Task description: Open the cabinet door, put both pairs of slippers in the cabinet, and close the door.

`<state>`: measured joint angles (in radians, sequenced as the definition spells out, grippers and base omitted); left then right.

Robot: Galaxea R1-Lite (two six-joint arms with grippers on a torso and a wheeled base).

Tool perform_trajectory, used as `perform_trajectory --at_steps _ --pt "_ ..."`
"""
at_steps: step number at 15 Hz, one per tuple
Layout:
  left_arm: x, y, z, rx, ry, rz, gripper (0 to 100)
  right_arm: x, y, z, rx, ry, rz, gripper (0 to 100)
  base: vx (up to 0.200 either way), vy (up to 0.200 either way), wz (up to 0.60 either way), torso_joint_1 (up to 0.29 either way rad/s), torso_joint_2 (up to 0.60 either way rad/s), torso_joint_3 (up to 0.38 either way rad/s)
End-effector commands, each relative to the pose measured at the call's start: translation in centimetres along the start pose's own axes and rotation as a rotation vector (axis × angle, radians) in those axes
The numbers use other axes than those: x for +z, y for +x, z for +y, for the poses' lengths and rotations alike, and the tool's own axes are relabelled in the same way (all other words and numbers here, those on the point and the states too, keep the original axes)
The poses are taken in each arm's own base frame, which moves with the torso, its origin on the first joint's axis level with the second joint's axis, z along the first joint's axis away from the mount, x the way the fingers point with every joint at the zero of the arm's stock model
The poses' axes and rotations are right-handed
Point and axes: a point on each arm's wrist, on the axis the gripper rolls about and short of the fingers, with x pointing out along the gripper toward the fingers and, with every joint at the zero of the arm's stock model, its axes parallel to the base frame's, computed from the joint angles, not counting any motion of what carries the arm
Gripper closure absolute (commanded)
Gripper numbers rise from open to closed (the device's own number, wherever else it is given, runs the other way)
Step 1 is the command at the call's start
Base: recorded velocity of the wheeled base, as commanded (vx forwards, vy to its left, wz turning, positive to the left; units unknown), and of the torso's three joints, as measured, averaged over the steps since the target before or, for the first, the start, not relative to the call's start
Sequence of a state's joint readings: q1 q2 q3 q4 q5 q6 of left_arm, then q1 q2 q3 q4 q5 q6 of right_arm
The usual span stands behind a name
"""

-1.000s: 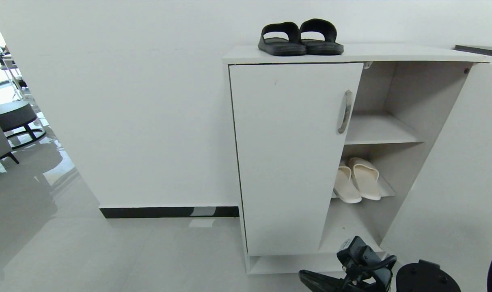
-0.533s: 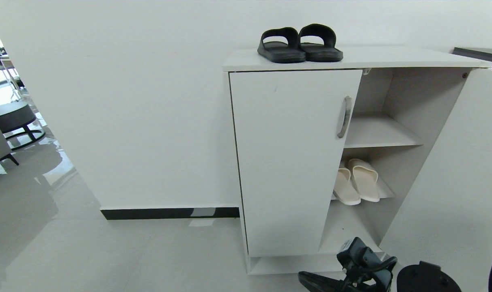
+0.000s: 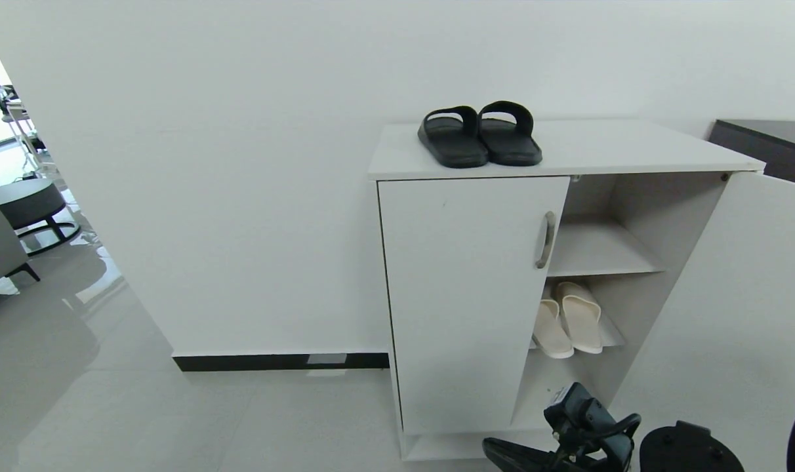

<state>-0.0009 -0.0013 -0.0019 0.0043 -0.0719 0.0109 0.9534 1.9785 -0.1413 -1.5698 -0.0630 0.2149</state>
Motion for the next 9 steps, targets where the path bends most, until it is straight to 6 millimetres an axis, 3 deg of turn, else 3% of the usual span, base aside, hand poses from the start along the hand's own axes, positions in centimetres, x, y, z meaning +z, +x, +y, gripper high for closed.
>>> perform_trajectory --at_steps 1,9 --pt "0.03 0.00 0.00 0.001 0.000 0.000 100 -0.07 0.04 0.01 0.000 0.000 0.003 100 0.000 0.000 0.00 0.183 -0.48 -0.286" --pt "-0.01 0.01 0.00 0.001 0.000 0.002 100 -0.10 0.06 0.00 0.000 0.001 0.004 100 0.000 0.000 0.00 0.207 -0.49 -0.278"
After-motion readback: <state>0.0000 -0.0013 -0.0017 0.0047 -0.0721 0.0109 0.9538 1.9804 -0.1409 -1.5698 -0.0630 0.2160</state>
